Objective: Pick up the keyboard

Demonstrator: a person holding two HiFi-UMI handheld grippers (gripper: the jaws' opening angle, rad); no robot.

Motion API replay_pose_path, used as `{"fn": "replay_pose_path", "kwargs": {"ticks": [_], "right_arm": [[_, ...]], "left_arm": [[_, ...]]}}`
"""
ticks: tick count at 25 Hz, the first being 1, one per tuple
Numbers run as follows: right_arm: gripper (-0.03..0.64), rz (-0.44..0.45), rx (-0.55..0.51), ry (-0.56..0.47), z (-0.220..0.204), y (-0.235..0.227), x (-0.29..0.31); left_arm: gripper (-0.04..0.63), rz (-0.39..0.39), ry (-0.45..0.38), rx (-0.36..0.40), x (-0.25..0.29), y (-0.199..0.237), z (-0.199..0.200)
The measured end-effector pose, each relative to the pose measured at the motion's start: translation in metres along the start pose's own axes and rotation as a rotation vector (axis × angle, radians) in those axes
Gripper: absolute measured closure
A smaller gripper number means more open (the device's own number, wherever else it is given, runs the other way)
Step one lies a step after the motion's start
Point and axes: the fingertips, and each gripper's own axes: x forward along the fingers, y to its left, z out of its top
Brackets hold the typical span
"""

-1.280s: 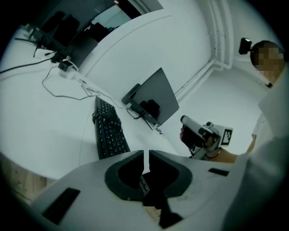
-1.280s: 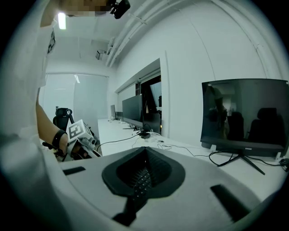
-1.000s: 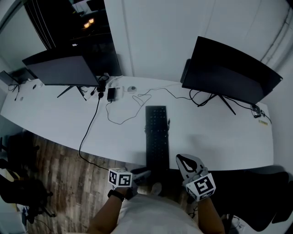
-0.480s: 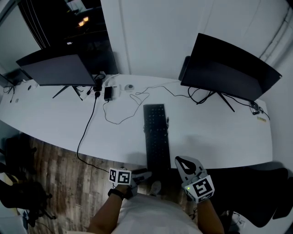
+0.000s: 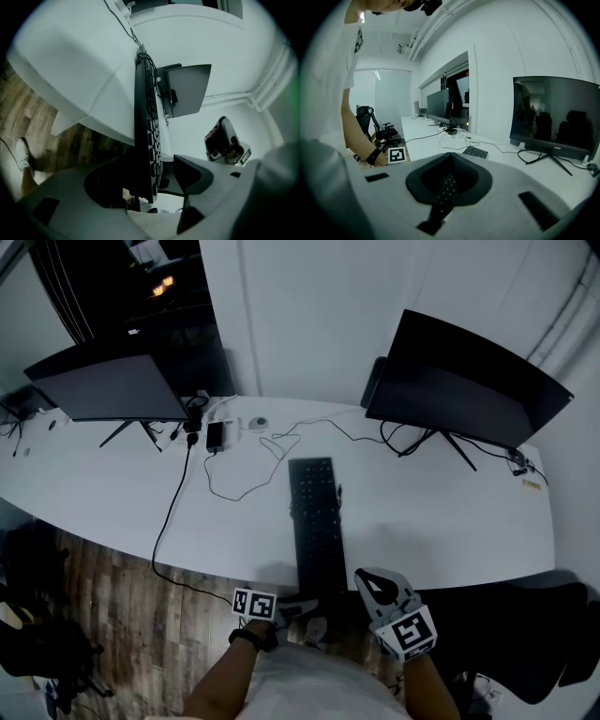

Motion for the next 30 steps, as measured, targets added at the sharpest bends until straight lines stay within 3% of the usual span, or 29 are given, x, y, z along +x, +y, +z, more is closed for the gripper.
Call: {"fn": "replay_pose_path", "kwargs": {"ticks": [7,14,17,26,29,30], "right_arm": [[0.614,-0.009,0.007,0.034,-0.013,-0.003,0.0],[0.614,-0.022,-0.002,0.055,-0.024,-0.009,-0.001],[0.614,-0.027,-0.008,0.064,-0.028,-0.012,-0.003],[0.614,-0.042,0.005,0.092,-0.043,-0.02,-0.012],[0.614,-0.055,0.01,0.081,-0.047,-0.024,-0.014],[0.614,-0.055,0.009,0.08,-0.047,-0.024,-0.014]], "left_arm": [[0.307,-0.121,-0.004,-0.06,0.025,-0.005,0.004],[0.307,-0.22,0.03,-0.069,0.048,-0.014,0.0],[0.307,-0.231,0.056,-0.063,0.06,-0.015,-0.005],[0.312,-0.243,0.033,-0.052,0.076,-0.016,-0.003],[0.36,-0.256,0.029,-0.08,0.078,-0.019,-0.003],[0.415,-0.26,0.027,-0.09,0.077,-0.02,-0.003]]}}
